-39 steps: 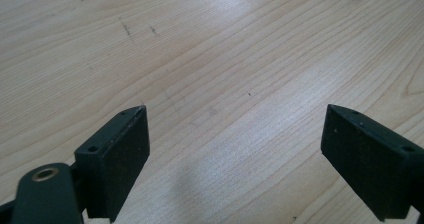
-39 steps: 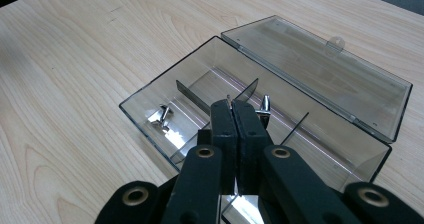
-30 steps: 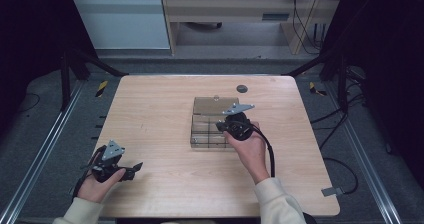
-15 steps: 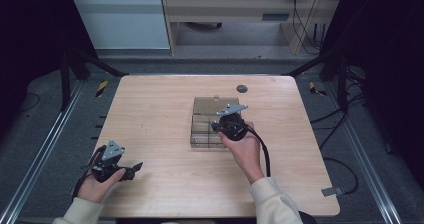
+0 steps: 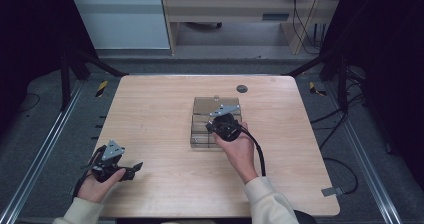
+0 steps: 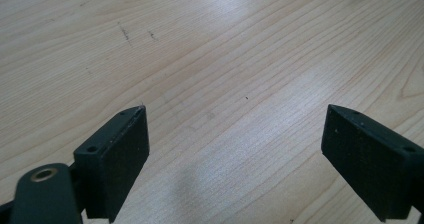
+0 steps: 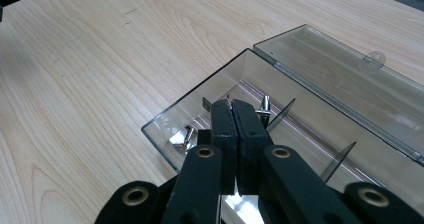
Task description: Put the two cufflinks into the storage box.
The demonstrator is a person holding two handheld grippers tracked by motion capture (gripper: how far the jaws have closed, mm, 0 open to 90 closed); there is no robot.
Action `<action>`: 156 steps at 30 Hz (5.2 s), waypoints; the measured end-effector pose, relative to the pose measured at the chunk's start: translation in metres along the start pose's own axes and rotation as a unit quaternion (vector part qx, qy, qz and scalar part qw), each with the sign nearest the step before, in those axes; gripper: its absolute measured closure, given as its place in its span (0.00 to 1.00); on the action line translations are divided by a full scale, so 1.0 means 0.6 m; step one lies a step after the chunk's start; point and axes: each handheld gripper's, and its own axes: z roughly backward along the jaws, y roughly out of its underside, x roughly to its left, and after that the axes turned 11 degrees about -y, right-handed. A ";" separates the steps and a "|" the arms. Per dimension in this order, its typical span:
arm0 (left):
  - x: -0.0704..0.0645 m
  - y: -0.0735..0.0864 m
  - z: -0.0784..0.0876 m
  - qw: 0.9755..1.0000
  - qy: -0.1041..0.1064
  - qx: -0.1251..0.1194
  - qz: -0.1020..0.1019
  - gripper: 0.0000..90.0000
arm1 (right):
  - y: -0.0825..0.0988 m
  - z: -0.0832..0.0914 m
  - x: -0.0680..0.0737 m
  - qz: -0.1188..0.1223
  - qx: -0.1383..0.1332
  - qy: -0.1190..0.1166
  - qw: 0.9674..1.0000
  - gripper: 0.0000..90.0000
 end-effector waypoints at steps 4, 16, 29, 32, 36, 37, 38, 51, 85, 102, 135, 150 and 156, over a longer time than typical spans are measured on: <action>0.000 0.000 0.000 1.000 0.000 0.000 -0.001 0.13 | -0.001 -0.006 0.003 0.003 0.002 -0.002 1.000 0.99; 0.000 0.000 0.001 1.000 0.000 0.000 -0.001 0.13 | -0.006 -0.022 0.012 0.008 0.008 -0.006 1.000 0.99; -0.001 -0.001 0.001 1.000 0.000 0.001 -0.004 0.13 | -0.008 -0.038 0.021 0.016 0.020 -0.008 1.000 0.99; -0.001 -0.001 0.001 1.000 0.000 0.002 -0.005 0.13 | -0.008 -0.042 0.022 0.016 0.023 -0.005 1.000 0.99; -0.002 -0.001 0.001 1.000 0.000 0.000 -0.002 0.13 | -0.006 -0.049 0.022 0.020 0.031 -0.003 0.999 0.99; -0.002 -0.001 0.001 1.000 0.001 0.000 -0.002 0.13 | -0.006 -0.050 0.022 0.021 0.034 -0.002 0.999 0.99; -0.002 -0.001 0.001 1.000 0.000 0.000 -0.002 0.13 | -0.005 -0.052 0.022 0.021 0.036 -0.003 0.999 0.99; -0.002 -0.001 0.001 1.000 -0.001 0.001 -0.007 0.13 | -0.001 -0.065 0.018 0.016 0.050 -0.006 0.999 0.98; -0.002 -0.002 -0.001 1.000 -0.003 0.004 -0.013 0.12 | -0.004 -0.026 0.023 0.010 0.014 0.009 1.000 0.62; -0.004 -0.003 -0.002 1.000 -0.004 0.003 -0.014 0.12 | -0.005 0.006 0.007 -0.040 -0.022 0.042 0.998 0.23; -0.004 -0.003 -0.002 1.000 0.000 0.001 -0.011 0.08 | 0.015 0.049 0.001 -0.064 -0.016 0.068 0.996 0.07; 0.001 -0.002 -0.004 1.000 0.001 -0.001 0.000 0.06 | 0.055 0.089 -0.003 -0.064 -0.014 0.082 0.994 0.08; 0.001 -0.001 -0.003 1.000 -0.002 -0.004 0.000 0.06 | 0.073 0.103 -0.006 -0.067 -0.004 0.090 0.994 0.09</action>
